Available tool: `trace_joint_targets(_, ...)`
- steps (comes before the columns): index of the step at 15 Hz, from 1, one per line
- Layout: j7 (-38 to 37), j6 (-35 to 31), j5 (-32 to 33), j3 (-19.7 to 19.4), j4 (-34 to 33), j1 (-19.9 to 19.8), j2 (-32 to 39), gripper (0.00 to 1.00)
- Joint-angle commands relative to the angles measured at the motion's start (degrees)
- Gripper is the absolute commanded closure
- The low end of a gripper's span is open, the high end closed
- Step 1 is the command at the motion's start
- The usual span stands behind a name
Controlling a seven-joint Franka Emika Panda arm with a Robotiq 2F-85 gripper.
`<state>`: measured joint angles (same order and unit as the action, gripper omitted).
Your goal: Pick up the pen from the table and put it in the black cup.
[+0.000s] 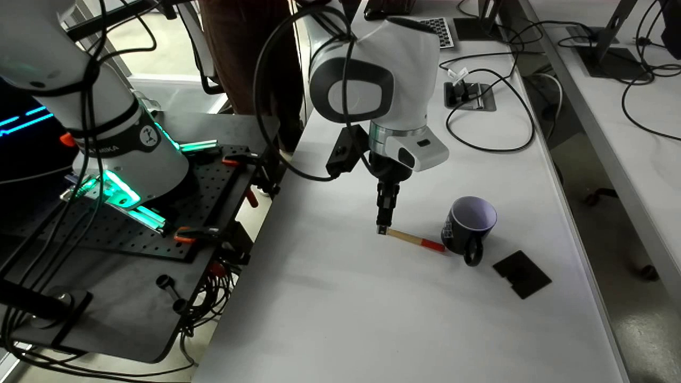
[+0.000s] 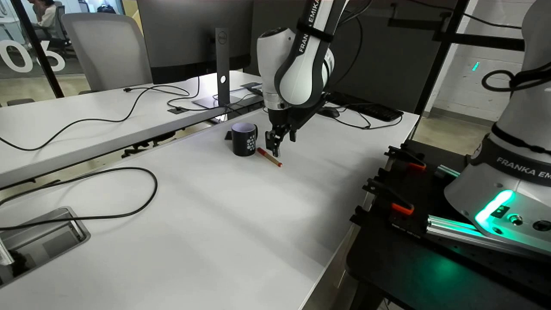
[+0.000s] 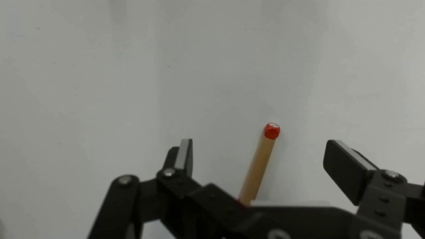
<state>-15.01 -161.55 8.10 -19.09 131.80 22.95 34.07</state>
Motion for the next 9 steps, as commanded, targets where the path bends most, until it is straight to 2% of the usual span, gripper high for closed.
trace_joint_targets(1, -1.1, -2.8, 1.2, 2.1, -0.1, -2.4, -0.8, 0.0)
trace_joint_targets(5, -0.4, -8.4, -0.6, 4.1, 0.1, -4.3, -0.4, 0.0)
trace_joint_targets(6, 0.1, -6.1, -1.7, 5.4, -2.8, -5.3, -0.6, 0.0)
trace_joint_targets(9, 0.7, -7.6, -3.4, 8.0, -4.8, -8.5, 1.2, 0.0)
